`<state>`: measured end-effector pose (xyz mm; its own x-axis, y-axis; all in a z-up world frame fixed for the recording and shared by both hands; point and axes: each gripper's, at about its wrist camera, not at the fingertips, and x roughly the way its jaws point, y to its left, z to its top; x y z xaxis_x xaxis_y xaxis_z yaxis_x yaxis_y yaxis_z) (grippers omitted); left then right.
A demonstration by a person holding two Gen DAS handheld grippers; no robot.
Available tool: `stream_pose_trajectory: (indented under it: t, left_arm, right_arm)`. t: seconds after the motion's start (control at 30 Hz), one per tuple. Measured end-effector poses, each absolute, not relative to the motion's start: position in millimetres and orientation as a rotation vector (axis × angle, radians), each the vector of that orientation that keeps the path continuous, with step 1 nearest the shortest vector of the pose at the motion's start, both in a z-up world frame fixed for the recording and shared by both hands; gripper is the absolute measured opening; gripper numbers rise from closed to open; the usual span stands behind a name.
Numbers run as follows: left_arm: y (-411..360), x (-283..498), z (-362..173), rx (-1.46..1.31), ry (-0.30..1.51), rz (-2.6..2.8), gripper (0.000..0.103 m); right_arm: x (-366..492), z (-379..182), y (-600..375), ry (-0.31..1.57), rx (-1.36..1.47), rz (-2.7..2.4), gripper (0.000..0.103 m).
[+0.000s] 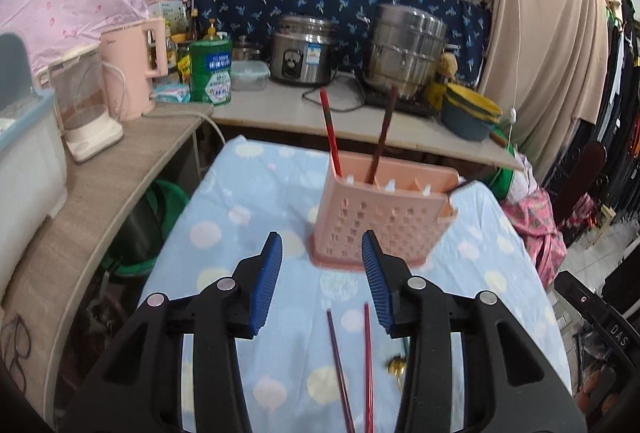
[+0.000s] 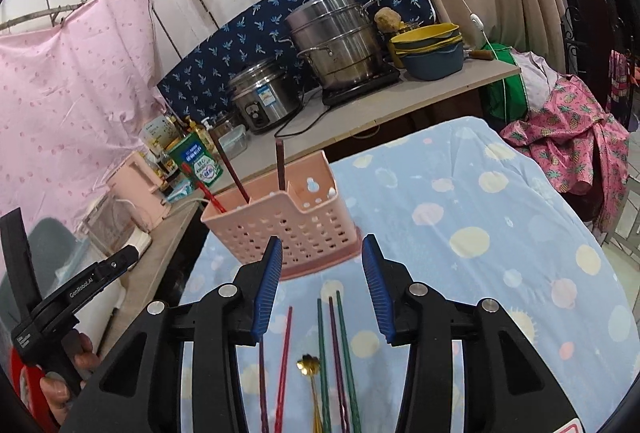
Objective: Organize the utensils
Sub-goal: 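Open both tools to release the chopsticks into the caddy, then return both tools to the remaining chopsticks and position around a chopstick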
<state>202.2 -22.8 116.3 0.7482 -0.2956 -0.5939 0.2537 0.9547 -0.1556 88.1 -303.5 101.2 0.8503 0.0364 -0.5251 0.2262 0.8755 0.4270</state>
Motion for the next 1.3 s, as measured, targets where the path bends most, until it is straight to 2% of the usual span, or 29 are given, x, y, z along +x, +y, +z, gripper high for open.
stream_pose_trajectory:
  t: [0.23, 0.53, 0.9, 1.0, 1.17, 1.3]
  left_arm:
    - [-21, 172, 74, -0.039, 0.764, -0.308, 0.040]
    - [-17, 144, 20, -0.025, 0.897, -0.296, 0.040]
    - [-22, 117, -15, 0.001, 0.990, -0.307, 0.040]
    - [-25, 112, -22, 0.009, 1.005, -0.314, 0.040]
    - [-27, 106, -25, 0.013, 1.013, -0.326, 0.040]
    - [-31, 104, -27, 0.019, 1.019, -0.334, 0.040]
  right_arm:
    - [58, 66, -280, 0.660, 0.369, -0.123, 0.041]
    - [32, 11, -261, 0.819, 0.338, -0.093, 0.041]
    - [16, -22, -245, 0.908, 0.303, -0.081, 0.038]
    - [16, -25, -241, 0.917, 0.291, -0.073, 0.035]
    - [18, -31, -235, 0.938, 0.276, -0.061, 0.022]
    - [19, -37, -232, 0.958, 0.271, -0.058, 0.016]
